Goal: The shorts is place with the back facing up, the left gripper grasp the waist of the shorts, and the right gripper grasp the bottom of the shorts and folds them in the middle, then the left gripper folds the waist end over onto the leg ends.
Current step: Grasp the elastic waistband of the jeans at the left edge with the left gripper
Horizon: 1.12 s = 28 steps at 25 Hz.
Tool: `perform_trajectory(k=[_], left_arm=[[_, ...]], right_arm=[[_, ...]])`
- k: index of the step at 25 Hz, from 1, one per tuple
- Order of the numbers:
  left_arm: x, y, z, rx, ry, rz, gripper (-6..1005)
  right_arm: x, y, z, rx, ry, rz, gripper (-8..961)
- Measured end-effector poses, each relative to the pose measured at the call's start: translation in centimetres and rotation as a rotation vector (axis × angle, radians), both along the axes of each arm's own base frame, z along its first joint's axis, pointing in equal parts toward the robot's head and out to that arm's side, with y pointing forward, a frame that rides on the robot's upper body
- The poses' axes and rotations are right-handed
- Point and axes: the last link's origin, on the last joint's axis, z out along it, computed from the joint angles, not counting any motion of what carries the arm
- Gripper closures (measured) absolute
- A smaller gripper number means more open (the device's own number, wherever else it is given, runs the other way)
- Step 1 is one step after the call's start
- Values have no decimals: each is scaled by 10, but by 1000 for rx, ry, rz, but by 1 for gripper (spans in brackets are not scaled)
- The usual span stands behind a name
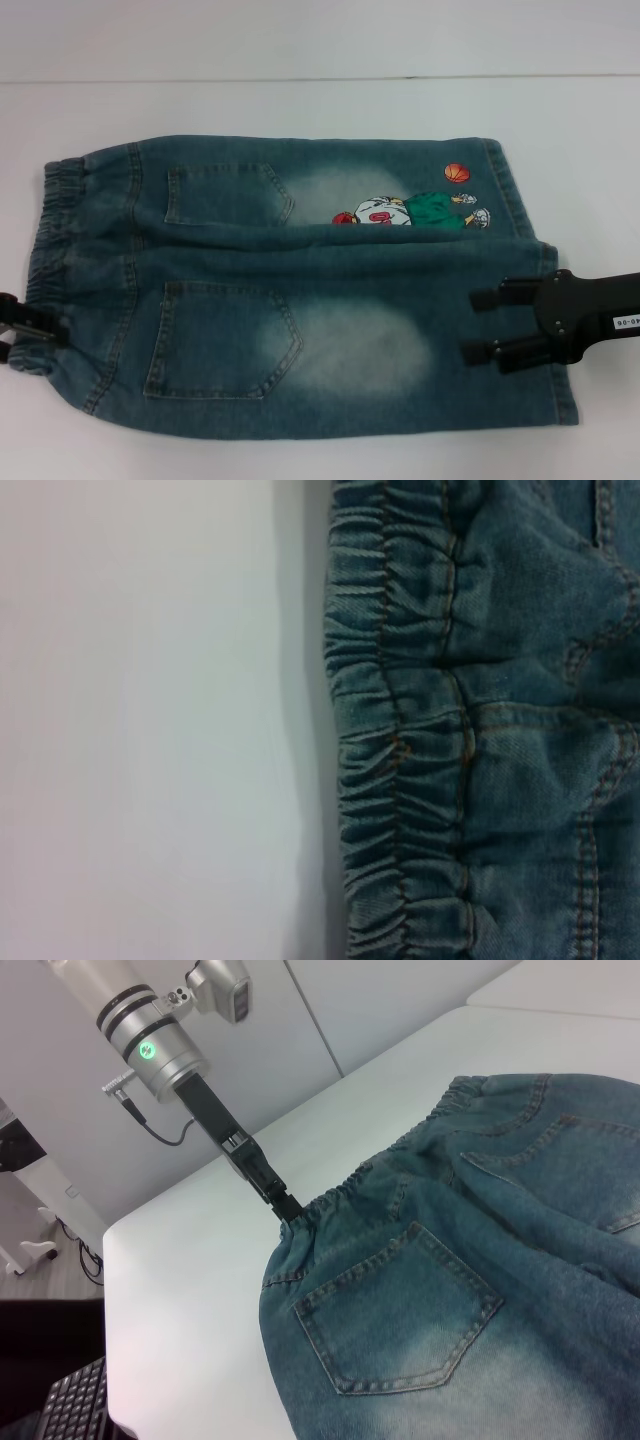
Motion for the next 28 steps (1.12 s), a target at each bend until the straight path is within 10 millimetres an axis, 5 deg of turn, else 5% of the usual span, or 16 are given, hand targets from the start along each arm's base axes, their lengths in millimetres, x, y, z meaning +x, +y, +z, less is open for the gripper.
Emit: perform_trajectory(k=[10,19,28], left_arm=[[6,2,-2,-10,-17,-11,115],[7,3,-3,-10,-15,-31,511],[9,3,-7,-18,-18,-55,729]], right_arm=[[1,1,0,7,-4,-2,9],[1,2,0,11,-6,-4,9],[2,3,0,17,-10,-7,9]])
